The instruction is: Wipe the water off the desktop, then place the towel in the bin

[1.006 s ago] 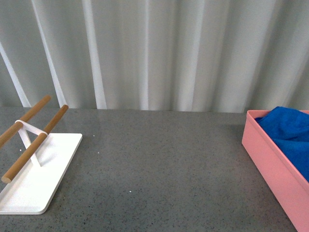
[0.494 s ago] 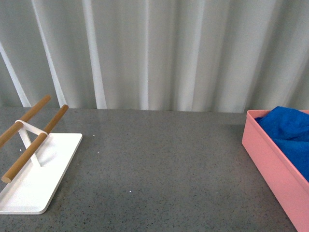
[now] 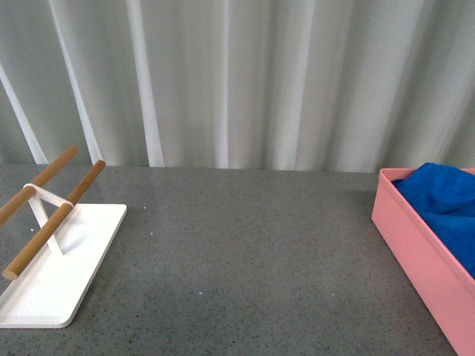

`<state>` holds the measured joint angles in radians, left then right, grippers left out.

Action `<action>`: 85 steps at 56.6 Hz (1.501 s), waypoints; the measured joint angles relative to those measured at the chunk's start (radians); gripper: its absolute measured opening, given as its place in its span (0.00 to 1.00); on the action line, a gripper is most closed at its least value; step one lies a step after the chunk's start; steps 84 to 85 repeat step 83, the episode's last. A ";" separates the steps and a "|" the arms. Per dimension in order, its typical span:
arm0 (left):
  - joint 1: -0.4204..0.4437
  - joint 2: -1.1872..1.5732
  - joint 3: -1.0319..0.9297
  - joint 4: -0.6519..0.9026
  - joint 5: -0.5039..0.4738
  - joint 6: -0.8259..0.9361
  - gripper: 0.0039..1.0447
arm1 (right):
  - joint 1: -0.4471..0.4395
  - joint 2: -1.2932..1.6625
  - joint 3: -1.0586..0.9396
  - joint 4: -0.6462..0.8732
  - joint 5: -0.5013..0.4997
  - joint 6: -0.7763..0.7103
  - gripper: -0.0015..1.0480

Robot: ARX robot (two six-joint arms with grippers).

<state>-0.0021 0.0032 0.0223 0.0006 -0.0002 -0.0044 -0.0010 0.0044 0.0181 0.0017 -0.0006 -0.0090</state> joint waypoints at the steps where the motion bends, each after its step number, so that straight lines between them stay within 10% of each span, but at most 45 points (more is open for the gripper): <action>1: 0.000 0.000 0.000 0.000 0.000 0.000 0.94 | 0.000 0.000 0.000 0.000 0.000 0.000 0.03; 8: 0.000 0.000 0.000 0.000 0.000 0.000 0.94 | 0.000 0.000 0.000 0.000 0.000 -0.001 0.05; 36: 0.000 0.000 0.000 0.000 0.000 0.000 0.94 | 0.000 0.000 0.000 0.000 0.000 0.003 0.95; 85: 0.000 0.000 0.000 0.000 0.000 0.000 0.94 | 0.000 0.000 0.000 0.000 0.000 0.006 0.93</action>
